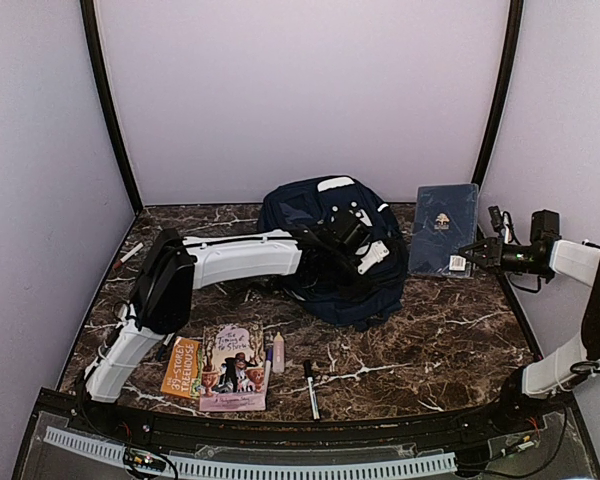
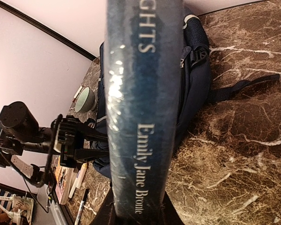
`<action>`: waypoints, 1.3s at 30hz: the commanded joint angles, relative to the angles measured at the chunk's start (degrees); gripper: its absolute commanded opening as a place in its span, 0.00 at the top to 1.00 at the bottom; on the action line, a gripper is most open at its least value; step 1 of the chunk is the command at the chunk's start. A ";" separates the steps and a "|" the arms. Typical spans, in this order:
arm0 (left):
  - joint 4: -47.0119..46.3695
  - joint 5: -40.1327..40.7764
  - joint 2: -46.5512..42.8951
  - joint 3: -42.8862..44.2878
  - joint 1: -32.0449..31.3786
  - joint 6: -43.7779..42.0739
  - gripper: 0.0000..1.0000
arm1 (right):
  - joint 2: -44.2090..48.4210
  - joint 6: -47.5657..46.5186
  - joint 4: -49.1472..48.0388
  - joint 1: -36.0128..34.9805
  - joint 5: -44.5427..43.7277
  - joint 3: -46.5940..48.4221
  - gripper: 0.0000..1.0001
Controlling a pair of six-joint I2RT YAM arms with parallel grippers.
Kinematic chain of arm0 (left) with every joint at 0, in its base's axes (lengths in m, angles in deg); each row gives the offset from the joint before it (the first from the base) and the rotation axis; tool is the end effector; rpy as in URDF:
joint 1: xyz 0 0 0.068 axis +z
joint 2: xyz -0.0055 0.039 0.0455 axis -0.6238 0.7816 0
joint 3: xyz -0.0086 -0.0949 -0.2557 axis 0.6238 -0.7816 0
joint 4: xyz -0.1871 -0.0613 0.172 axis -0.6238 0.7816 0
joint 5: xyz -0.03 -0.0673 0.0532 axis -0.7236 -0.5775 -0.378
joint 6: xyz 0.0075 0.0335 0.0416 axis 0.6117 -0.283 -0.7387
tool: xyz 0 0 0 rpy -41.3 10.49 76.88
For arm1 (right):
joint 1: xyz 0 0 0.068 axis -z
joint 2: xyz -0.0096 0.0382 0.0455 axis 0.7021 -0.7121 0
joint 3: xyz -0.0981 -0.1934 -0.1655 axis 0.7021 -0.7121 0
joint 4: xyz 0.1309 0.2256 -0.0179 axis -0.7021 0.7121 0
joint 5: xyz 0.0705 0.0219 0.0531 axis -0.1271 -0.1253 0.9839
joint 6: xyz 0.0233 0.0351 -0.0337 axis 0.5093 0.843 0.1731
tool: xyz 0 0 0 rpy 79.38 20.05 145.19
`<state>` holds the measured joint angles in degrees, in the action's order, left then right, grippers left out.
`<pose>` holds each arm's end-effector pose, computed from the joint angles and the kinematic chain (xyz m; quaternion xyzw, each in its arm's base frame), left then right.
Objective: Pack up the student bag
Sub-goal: Grab the largest pocket of the student bag.
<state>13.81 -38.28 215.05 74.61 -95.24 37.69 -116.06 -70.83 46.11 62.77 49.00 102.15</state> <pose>0.3040 -0.4631 0.1964 0.5193 0.7517 -0.1630 0.3724 0.2568 -0.0509 0.2243 -0.0419 0.8193 0.4426 0.3621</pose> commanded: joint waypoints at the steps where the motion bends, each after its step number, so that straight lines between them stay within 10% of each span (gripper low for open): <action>1: 3.13 3.19 2.35 2.80 0.58 1.85 0.74 | 0.94 -2.52 -5.41 0.28 5.60 0.90 1.00; 17: -3.04 8.49 -2.33 -1.10 1.52 2.30 0.55 | 0.09 -3.52 -4.21 0.28 6.28 1.42 1.00; 27: 3.88 1.88 2.56 1.71 2.59 0.62 0.74 | 0.25 -4.05 -3.50 0.28 6.17 1.66 1.00; 31: 6.53 7.89 4.64 3.49 2.59 1.88 0.60 | 0.25 -4.65 -2.93 0.28 6.69 1.88 1.00; 39: 9.61 10.77 4.33 8.42 2.59 0.54 0.99 | 1.23 -5.62 3.42 0.28 5.45 5.96 1.00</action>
<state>18.97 -32.27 219.73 80.05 -93.84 39.37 -116.72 -73.65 48.05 62.77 49.52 102.31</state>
